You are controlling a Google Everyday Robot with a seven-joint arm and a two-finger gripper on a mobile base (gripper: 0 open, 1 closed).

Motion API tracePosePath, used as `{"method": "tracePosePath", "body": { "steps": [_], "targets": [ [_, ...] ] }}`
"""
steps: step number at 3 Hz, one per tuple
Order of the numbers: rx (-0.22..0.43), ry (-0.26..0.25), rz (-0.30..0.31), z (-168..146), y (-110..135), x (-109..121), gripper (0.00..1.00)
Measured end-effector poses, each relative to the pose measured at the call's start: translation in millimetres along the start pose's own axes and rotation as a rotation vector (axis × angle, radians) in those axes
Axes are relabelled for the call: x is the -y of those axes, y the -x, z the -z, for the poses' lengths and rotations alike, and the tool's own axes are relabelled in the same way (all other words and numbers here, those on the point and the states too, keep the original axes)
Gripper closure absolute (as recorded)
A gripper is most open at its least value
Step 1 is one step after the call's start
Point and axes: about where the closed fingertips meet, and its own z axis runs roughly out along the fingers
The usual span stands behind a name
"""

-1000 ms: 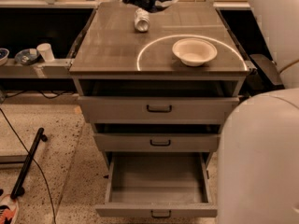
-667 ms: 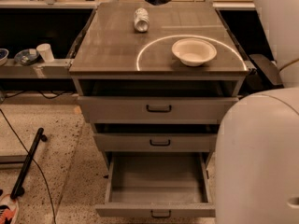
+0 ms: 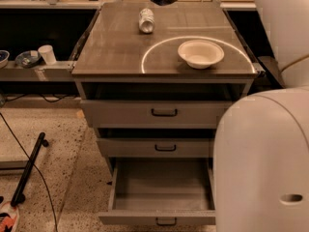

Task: Pick blue chip bag from bottom drawer and place on counter

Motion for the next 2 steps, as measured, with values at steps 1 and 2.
{"method": "tracePosePath", "body": {
  "steps": [1, 2],
  "targets": [
    [0.005, 0.002, -0.05, -5, -9, 4, 1.0],
    [0.028, -0.015, -0.196, -11, -27, 17, 1.0]
  ]
}}
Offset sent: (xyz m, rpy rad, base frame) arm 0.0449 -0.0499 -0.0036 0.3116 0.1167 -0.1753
